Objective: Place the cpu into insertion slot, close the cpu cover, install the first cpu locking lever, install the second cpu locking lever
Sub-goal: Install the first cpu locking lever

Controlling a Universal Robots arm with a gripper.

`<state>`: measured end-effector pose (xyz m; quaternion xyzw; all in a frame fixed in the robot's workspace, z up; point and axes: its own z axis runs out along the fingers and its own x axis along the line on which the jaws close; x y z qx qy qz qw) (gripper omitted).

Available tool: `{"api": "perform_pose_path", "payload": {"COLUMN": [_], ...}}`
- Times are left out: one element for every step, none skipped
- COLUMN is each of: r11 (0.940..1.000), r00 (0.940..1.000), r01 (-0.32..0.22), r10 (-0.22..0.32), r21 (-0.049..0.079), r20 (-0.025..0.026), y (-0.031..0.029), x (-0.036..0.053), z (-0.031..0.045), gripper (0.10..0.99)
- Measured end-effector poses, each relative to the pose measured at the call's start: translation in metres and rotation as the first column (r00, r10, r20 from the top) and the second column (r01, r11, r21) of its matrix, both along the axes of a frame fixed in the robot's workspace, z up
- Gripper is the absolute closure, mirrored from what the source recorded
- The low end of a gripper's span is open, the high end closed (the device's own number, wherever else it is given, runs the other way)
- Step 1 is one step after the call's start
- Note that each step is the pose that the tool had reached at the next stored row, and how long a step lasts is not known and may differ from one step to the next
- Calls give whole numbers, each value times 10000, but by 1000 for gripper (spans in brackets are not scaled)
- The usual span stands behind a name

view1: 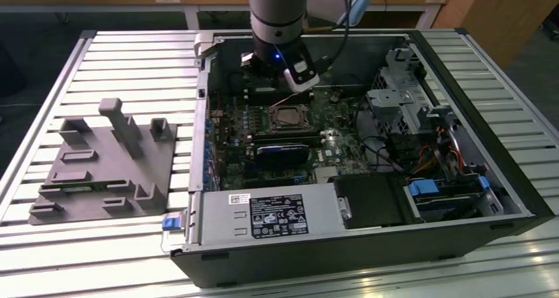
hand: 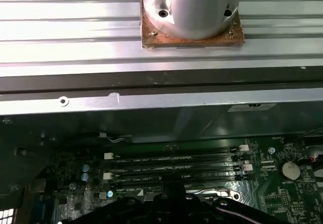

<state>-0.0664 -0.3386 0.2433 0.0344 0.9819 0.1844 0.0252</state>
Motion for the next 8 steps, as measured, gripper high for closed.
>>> {"api": "perform_pose_path", "payload": {"r11": [10000,10000,10000,10000,10000,10000,10000,10000], "r00": [10000,9998,9997,9995,9993,9993,9992,9991], "r01": [0,0,0,0,0,0,2,6], "r10": [0,0,0,0,0,1,-1,-5], "r21": [-6,-12,-16,-19,-19,-21,-21,-22], "r20": [93,181,259,320,361,387,409,429], "y": [0,0,0,-1,-1,-1,-1,-1], "x": [0,0,0,0,0,1,2,3], "z": [-3,-7,-12,-18,-28,-40,-53,-65], "gripper": [980,980,980,980,980,980,980,980]}}
